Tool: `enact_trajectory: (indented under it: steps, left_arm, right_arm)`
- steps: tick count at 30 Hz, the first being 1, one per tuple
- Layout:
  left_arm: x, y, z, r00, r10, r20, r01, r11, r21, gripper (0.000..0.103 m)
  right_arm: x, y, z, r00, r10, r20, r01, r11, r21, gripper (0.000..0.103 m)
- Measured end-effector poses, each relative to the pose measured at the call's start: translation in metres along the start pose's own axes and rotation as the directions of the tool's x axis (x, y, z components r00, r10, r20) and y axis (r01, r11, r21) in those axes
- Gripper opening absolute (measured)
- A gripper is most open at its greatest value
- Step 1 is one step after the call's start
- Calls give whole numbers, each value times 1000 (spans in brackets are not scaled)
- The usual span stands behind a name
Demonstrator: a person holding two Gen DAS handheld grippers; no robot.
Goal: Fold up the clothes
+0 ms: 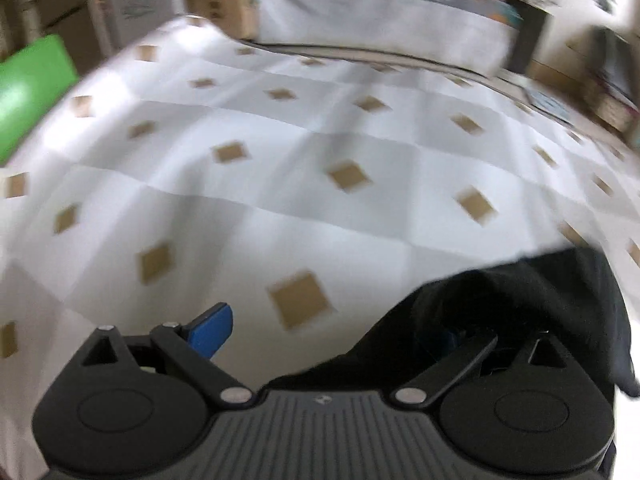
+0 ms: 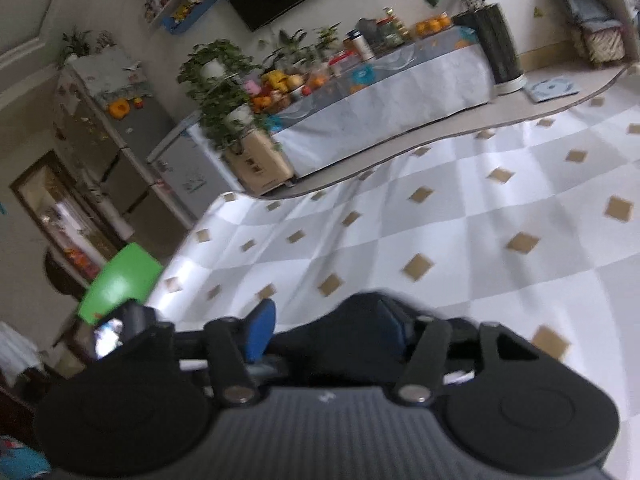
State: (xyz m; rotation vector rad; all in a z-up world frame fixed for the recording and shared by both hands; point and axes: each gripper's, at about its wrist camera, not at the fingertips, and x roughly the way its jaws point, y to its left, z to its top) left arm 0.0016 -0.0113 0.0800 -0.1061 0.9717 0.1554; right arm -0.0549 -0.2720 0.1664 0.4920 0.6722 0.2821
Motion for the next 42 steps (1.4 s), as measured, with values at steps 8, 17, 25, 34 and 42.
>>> enact_trajectory:
  steps: [8,17,25,34,42]
  left_arm:
    - [-6,23,9,999,39,25,-38,998,-39,97]
    - [-12,7,-8,993,-109,-50,110,994,17,98]
    - [5,-13,-32,989,-71,-130,84,991,100,98]
    - [10,-13,-40,988,-63,-142,78,991,107,98]
    - [8,-7,-51,986,-39,-159,62,988,141,98]
  right_arm:
    - [16,-26,-21,960,-213,-179,208,977,-50,61]
    - [38,-41,-58,898,-285,-335,255,958,-131,69]
    - [63,-42,-85,870,-274,-409,248,962,-116,57]
    - [66,-19,-101,865,-243,-440,159,963,-219,31]
    - [61,13,-126,813,-147,-563,-42,950,-309,30]
